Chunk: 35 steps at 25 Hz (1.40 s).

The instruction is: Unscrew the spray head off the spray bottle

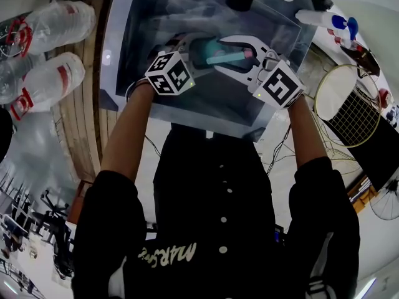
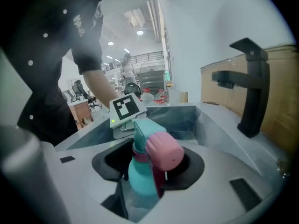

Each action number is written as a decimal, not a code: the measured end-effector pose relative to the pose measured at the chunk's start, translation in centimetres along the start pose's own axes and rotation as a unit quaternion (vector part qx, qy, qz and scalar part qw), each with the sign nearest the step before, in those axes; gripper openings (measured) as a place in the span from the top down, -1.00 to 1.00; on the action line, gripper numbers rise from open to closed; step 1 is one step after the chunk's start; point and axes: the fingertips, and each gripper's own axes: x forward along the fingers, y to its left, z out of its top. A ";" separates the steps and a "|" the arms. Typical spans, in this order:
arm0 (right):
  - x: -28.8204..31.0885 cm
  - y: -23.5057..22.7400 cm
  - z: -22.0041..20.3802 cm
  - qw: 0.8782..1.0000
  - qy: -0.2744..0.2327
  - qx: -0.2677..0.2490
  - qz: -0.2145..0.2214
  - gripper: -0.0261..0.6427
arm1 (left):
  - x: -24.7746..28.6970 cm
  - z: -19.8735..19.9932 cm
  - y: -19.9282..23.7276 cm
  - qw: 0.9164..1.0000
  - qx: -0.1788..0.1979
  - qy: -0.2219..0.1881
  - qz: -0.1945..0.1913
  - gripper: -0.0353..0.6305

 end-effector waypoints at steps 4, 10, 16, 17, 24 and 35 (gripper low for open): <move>0.6 0.5 -0.1 1.000 -0.009 0.002 0.024 0.35 | 0.0 0.1 0.1 1.000 0.001 -0.003 -0.002 -0.23; 0.9 0.8 0.0 0.999 0.006 -0.016 0.035 0.43 | 0.0 0.0 0.0 1.000 0.004 -0.003 -0.004 -0.23; 0.6 1.2 0.8 0.998 0.000 -0.037 0.045 0.44 | 0.0 0.1 -0.2 1.000 0.009 -0.003 -0.012 -0.23; 0.4 1.1 1.1 0.998 -0.007 -0.029 0.046 0.44 | 0.0 0.1 -0.3 1.000 0.009 -0.003 -0.012 -0.23; 0.0 0.5 1.3 0.999 -0.002 -0.013 0.046 0.44 | 0.0 0.1 -0.3 1.000 0.008 -0.003 -0.012 -0.23; -2.5 1.3 4.2 0.999 0.015 -0.018 0.029 0.43 | -0.1 0.0 -0.3 1.000 0.005 0.006 -0.006 -0.23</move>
